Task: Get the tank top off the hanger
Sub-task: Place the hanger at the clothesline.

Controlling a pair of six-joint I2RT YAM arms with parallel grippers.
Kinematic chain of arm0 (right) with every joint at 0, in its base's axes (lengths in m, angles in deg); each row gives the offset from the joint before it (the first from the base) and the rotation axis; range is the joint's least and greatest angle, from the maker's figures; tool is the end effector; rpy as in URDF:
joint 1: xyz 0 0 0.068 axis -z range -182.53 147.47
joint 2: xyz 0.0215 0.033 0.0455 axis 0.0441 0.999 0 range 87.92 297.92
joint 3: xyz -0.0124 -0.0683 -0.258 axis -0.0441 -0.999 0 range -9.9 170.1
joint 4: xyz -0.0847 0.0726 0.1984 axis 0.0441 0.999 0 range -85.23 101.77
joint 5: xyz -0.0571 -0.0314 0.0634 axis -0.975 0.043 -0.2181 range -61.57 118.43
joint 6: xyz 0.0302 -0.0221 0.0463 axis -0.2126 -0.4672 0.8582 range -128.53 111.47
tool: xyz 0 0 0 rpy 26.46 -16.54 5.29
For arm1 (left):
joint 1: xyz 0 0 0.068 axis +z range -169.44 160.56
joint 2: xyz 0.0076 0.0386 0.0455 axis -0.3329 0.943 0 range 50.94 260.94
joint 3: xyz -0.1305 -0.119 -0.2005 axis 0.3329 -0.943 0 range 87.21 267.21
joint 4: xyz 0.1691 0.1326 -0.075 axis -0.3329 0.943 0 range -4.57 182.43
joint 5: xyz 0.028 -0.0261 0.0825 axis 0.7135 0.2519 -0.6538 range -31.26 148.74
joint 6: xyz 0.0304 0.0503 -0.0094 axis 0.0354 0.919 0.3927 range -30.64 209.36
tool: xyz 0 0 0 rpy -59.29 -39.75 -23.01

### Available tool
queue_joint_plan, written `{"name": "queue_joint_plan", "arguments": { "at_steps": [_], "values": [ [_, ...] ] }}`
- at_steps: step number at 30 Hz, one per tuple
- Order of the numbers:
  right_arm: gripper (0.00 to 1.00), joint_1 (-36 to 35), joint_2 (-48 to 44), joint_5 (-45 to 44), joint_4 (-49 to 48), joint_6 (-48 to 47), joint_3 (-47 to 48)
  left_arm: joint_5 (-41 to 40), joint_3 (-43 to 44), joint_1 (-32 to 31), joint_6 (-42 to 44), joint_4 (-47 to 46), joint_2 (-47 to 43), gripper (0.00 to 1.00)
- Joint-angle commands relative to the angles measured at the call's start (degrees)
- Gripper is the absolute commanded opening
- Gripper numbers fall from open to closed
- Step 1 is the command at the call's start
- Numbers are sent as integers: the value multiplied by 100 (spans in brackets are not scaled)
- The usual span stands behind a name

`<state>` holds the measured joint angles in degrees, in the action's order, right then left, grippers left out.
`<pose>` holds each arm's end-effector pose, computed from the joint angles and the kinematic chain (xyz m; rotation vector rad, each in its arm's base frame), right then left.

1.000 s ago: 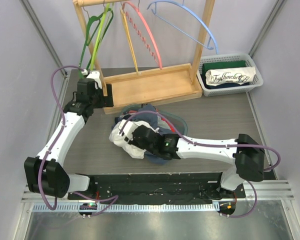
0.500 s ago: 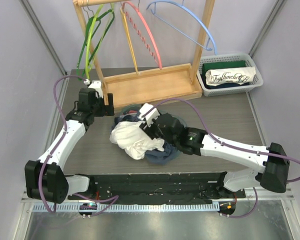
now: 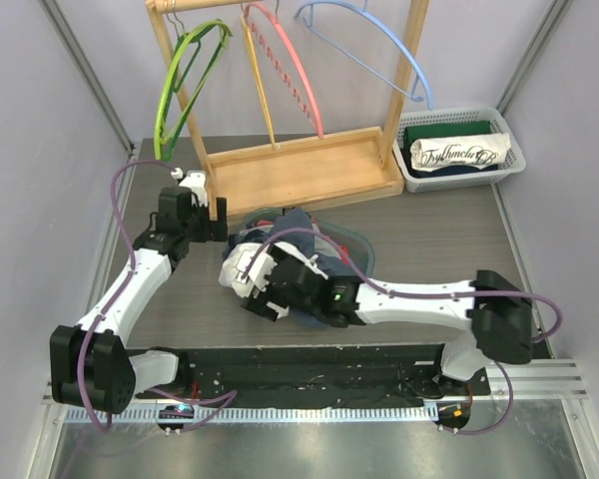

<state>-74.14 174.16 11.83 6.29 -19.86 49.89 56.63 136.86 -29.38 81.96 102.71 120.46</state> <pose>0.1123 0.2986 0.2777 -1.2217 1.6535 0.3601 0.2366 -0.0398 0.2699 0.0288 2.2213 -0.1259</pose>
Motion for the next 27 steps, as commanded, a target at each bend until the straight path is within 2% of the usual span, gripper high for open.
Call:
{"name": "queue_joint_plan", "arguments": {
  "at_steps": [1, 4, 5, 7, 8, 11, 14, 19, 24, 27],
  "values": [
    [100, 103, 604, 104, -450, -10, 173, -202, 124, 106, 239, -532, -105, 100],
    [86, 261, 772, 333, -556, 140, 191, -316, 116, 176, 160, -585, -79, 100],
    [69, 297, 772, 315, -548, 158, 200, -308, 80, 185, 125, -646, -87, 100],
    [51, 324, 553, 175, -547, 175, 165, -308, -42, 211, 116, -900, -79, 100],
    [35, 332, 396, 79, -556, 184, 112, -308, -78, 229, 142, -980, -70, 100],
    [18, 402, -281, -194, -434, 228, 24, -264, -113, 281, 309, -1182, 44, 100],
    [15, 455, -906, -396, -311, 333, -160, -176, -70, 334, 563, -1289, 150, 100],
    [16, 631, -1609, -634, 103, 500, -503, -159, 721, 457, 670, 108, 711, 100],
    [18, 991, -1584, -231, 392, 807, -811, 149, 537, 510, 441, -329, 616, 100],
    [23, 1097, -1338, 156, 454, 939, -960, 193, 537, 501, 379, -313, 703, 100]
  ]
}}
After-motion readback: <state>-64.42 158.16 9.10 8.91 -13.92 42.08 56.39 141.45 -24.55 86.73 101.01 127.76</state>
